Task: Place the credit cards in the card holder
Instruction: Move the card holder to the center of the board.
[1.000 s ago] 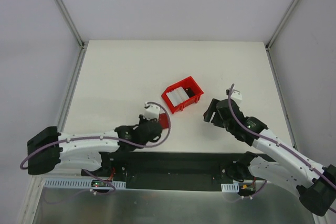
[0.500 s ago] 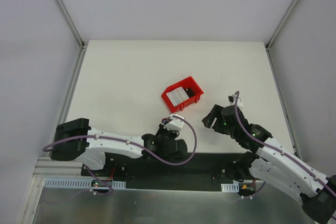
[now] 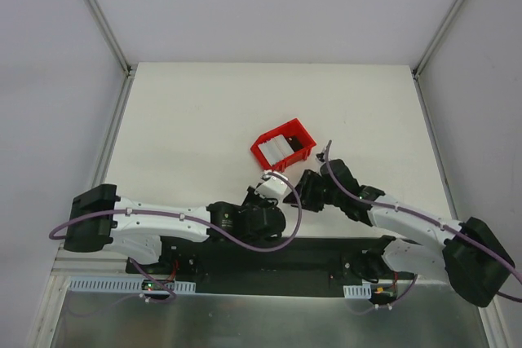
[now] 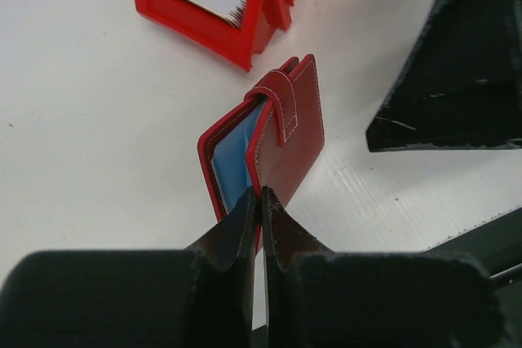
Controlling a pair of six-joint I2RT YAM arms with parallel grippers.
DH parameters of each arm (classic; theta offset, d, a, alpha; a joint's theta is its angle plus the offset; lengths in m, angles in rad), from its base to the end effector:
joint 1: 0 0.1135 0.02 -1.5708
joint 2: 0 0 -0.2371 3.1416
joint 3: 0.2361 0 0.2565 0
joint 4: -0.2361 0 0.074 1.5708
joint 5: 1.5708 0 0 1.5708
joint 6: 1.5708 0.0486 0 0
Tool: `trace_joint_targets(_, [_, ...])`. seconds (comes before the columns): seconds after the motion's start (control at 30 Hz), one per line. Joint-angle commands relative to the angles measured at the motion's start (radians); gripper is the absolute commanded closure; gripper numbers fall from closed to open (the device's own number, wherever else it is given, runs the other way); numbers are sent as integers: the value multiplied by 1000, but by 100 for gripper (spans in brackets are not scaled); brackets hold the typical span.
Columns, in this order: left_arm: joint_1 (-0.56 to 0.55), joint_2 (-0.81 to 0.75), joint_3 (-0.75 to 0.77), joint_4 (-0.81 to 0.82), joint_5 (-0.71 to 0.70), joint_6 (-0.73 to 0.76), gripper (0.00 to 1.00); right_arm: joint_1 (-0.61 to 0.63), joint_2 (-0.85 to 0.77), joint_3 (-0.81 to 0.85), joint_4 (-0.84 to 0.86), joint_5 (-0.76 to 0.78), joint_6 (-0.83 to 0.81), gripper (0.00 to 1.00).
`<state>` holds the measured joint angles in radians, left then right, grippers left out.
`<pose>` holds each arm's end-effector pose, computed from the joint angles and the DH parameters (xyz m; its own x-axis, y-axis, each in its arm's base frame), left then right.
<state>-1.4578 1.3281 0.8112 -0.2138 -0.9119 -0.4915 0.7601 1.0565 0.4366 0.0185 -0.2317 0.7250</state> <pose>0.0705 -0.2806 0.2033 -0.3221 0.2759 -0.9056 0.4423 0.8896 0.1138 0.1671 0.1743 0.1553 -0.8426 0.0895 -0.5310 -0.3327 0.6889 0.6440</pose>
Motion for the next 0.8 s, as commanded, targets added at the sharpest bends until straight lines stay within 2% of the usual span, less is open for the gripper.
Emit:
trace_joint_targets(0.0, [4,25,26,57,62,85,100,13,114,7,179,-55,71,59])
trace_joint_targets(0.17, [-1,69,34,119,146,137,100,22,272,-13,336,-93,125,61])
trace_joint_targets(0.5, [-65,164,106,172,238,237,100,16,358,-25,371,-72,117,59])
trace_joint_targets(0.63, [-105,217,144,174,229,272,100,-1,341,-30,367,-66,99,52])
trace_joint_targets(0.77, [-104,292,148,154,212,239,100,-54,252,-53,192,-9,42,50])
